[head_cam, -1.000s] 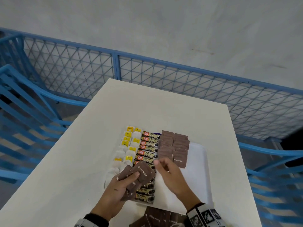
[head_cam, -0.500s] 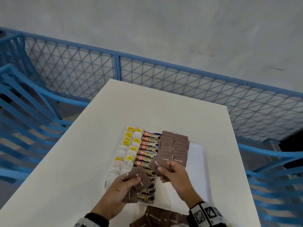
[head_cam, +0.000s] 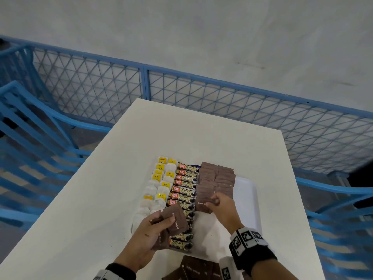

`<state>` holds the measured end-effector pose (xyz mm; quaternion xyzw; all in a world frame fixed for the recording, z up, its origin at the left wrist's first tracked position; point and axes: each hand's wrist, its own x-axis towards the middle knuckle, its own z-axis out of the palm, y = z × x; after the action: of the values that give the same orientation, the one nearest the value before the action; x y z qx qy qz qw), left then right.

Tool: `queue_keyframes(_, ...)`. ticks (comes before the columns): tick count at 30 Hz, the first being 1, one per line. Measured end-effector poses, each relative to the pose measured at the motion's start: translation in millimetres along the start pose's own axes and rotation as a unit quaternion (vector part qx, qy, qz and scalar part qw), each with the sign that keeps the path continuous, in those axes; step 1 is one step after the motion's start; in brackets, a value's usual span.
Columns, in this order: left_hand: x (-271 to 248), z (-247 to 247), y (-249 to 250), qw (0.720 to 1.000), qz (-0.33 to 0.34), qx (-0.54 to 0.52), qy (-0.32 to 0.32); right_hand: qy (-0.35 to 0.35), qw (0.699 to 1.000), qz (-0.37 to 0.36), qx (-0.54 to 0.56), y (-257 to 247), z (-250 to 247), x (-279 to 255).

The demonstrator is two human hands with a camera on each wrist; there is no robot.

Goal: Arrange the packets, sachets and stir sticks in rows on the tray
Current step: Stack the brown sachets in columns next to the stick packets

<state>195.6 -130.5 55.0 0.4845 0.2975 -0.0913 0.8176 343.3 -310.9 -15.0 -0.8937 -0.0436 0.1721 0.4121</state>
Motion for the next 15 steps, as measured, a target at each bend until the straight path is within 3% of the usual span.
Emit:
queue_keyframes(6,0.9,-1.7,-1.1,1.000,-0.005,0.018,0.013,0.065,0.995,-0.018,-0.076,-5.0,5.6,-5.2)
queue_keyframes(9,2.2,-1.3,-2.9,1.000,-0.003,0.016,0.012,0.082,0.992,-0.085,-0.047,-24.0,4.1,-20.4)
queue_keyframes(11,4.6,-0.8,-5.6,1.000,0.001,0.011,0.010,0.023,0.993,-0.117,0.011,-42.7,2.9,-36.2)
queue_keyframes(15,7.4,1.0,-7.6,1.000,0.020,-0.002,-0.004,-0.153,0.976,-0.092,0.124,-60.4,6.3,-69.0)
